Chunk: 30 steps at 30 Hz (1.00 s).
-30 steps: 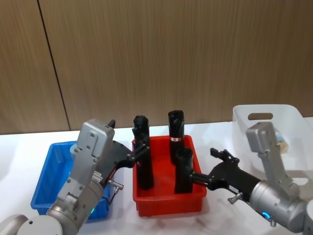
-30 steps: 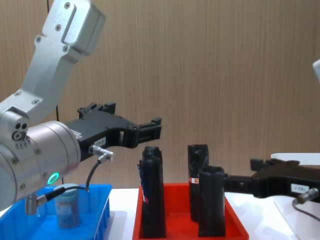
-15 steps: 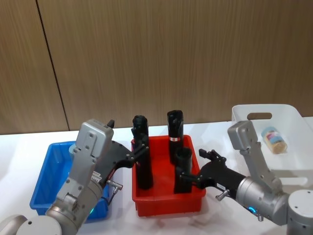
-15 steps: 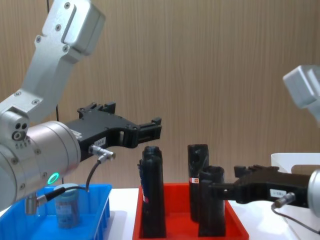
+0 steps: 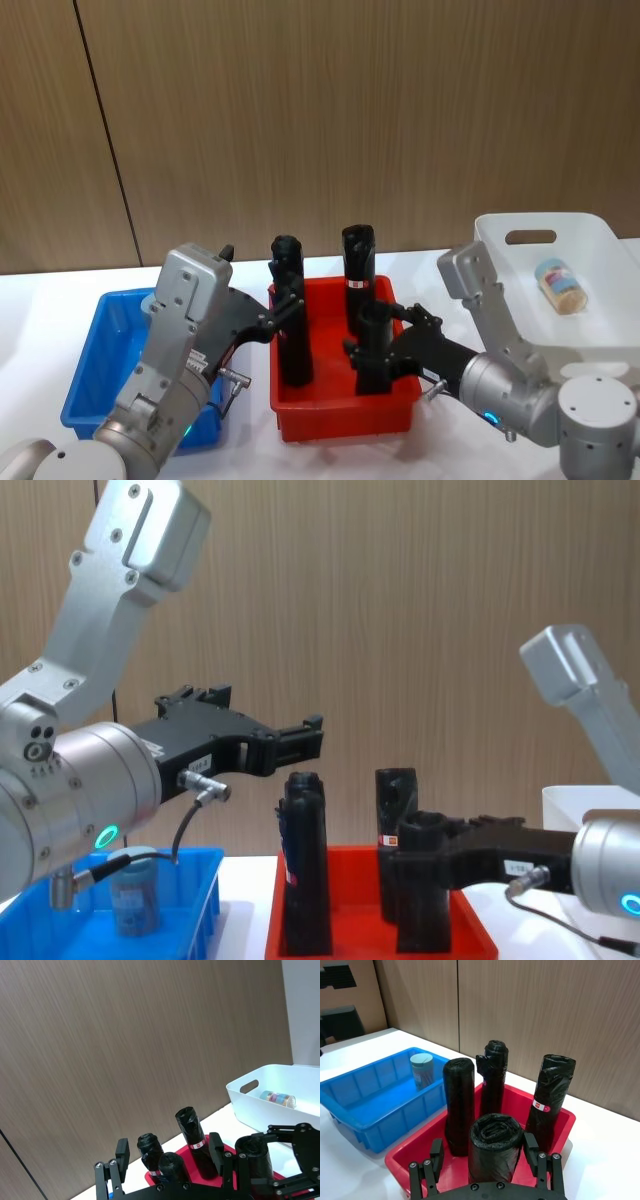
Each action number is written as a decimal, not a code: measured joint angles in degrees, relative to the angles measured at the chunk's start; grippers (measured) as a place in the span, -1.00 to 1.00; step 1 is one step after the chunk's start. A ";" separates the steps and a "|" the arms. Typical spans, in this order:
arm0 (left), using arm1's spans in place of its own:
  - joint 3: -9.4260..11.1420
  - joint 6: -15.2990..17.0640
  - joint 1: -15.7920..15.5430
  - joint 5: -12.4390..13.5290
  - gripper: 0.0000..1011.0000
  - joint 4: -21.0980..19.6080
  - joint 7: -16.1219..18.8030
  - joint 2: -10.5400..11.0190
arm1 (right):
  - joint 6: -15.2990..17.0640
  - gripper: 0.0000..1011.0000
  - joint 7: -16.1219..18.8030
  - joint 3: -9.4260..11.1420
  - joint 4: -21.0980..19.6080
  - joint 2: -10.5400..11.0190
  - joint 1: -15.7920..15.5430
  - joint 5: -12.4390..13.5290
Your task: Pick the cotton swabs from the blue box and place them into the white box.
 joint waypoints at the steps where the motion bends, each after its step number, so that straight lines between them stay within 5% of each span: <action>1: 0.00 0.00 0.00 0.00 0.99 0.00 0.00 0.00 | -0.02 0.98 -0.03 -0.06 0.28 -0.13 0.19 -0.11; 11: 0.00 0.00 0.00 0.00 0.99 0.00 0.00 0.00 | -0.41 0.91 -1.15 -0.84 3.93 -1.66 2.39 -1.22; 22: 0.00 0.00 0.00 0.00 0.99 0.00 0.00 0.00 | -0.59 0.18 -1.86 -1.10 5.42 -2.23 3.39 -1.77; 30: 0.00 0.00 0.00 0.00 0.99 0.00 0.00 0.00 | -0.49 -0.01 -2.37 -1.05 4.62 -2.08 3.30 -1.81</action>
